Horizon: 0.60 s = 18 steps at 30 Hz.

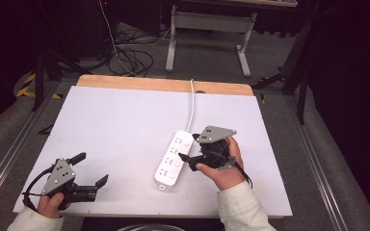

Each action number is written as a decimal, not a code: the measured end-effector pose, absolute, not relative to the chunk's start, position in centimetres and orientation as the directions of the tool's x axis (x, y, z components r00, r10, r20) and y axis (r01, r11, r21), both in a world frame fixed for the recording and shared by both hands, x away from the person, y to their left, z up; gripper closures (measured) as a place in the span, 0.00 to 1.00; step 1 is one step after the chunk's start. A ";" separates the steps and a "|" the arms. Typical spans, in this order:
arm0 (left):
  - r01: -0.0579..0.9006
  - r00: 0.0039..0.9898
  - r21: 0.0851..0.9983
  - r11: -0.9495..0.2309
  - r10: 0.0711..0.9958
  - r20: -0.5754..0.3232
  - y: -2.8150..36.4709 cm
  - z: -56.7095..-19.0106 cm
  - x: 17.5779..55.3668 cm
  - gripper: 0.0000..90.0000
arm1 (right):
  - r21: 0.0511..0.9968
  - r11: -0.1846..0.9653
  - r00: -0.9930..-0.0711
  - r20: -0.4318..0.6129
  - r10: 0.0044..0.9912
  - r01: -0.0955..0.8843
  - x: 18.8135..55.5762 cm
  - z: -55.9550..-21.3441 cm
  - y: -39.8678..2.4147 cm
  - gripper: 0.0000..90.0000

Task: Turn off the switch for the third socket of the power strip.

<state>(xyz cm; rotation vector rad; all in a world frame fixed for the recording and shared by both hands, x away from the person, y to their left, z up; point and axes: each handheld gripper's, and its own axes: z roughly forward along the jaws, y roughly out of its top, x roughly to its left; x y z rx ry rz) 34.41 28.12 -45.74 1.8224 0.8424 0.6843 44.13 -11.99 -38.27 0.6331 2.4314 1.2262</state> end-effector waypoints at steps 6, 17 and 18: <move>0.245 0.601 0.927 -0.284 0.794 0.085 28.2 -45.7 34.4 0.02 | 0.838 0.480 -0.827 -0.065 0.559 0.259 43.6 -38.2 -14.2 0.21; 0.244 0.596 0.926 -0.289 0.798 0.092 28.2 -45.5 34.2 0.02 | 0.868 0.410 -0.799 -0.028 0.601 0.278 42.7 -39.2 -17.6 0.19; 0.244 0.597 0.926 -0.287 0.797 0.090 28.2 -45.5 34.1 0.02 | 0.871 0.401 -0.793 -0.022 0.609 0.284 42.4 -39.6 -18.5 0.19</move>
